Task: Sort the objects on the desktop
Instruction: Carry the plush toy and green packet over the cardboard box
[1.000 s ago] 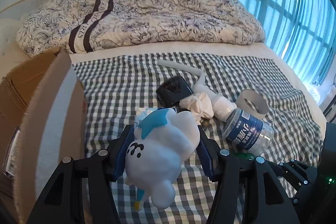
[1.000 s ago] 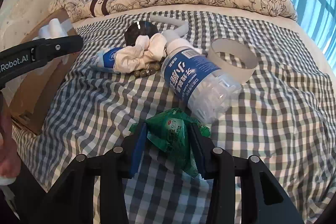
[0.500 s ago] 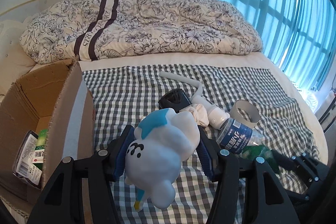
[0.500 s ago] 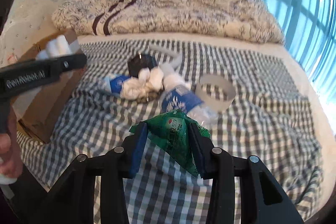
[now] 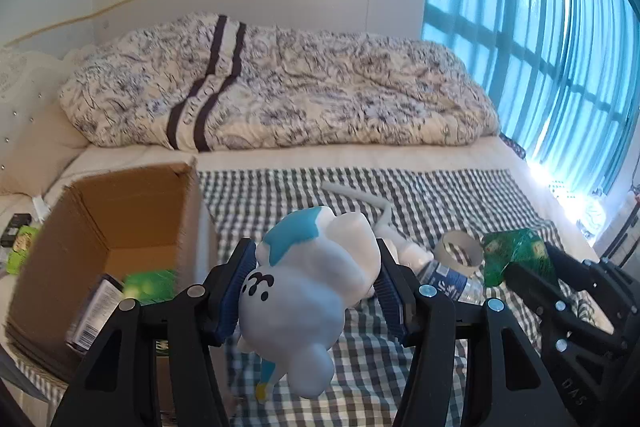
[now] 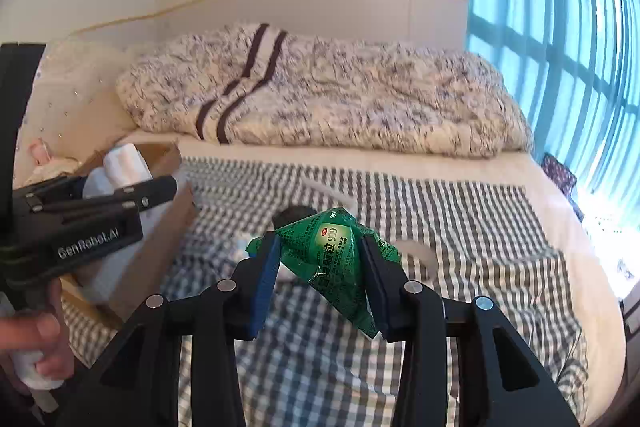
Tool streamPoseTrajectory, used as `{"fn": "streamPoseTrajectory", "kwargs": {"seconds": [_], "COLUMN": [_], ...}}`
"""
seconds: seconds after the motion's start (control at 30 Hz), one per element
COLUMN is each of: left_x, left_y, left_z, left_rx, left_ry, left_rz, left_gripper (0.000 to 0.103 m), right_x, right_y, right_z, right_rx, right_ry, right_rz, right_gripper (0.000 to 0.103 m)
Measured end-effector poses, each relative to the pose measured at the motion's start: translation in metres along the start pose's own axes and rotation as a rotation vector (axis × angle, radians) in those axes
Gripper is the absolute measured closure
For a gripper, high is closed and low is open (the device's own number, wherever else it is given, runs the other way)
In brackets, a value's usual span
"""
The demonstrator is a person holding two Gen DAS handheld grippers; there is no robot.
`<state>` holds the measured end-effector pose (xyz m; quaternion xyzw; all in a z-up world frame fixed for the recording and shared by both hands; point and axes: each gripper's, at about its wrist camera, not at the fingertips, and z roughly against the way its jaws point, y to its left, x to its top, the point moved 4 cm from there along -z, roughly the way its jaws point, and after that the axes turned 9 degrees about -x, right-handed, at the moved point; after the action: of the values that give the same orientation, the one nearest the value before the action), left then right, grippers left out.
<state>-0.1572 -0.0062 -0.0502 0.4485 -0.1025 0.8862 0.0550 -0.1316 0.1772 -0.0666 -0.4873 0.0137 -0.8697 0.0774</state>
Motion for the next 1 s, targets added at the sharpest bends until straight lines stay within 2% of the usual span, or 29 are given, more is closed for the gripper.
{"fn": "streamPoseTrajectory", "kwargs": {"seconds": [0.4, 0.57, 1.0], "left_x": [0.028, 0.031, 0.025], "left_y": [0.026, 0.048, 0.123], "left_z": [0.054, 0.067, 0.09], "left_rx": [0.078, 0.121, 0.227], "left_ry": [-0.092, -0.102, -0.101], "left_rz": [-0.017, -0.022, 0.055], "left_gripper": [0.044, 0.044, 0.044], "right_x": [0.047, 0.057, 0.071], "right_y": [0.047, 0.07, 0.147], "right_z": [0.035, 0.037, 0.034], "right_rx": [0.077, 0.114, 0.213], "right_ry": [-0.095, -0.106, -0.094], "right_rz": [0.046, 0.051, 0.099], "right_gripper": [0.063, 0.063, 0.063]}}
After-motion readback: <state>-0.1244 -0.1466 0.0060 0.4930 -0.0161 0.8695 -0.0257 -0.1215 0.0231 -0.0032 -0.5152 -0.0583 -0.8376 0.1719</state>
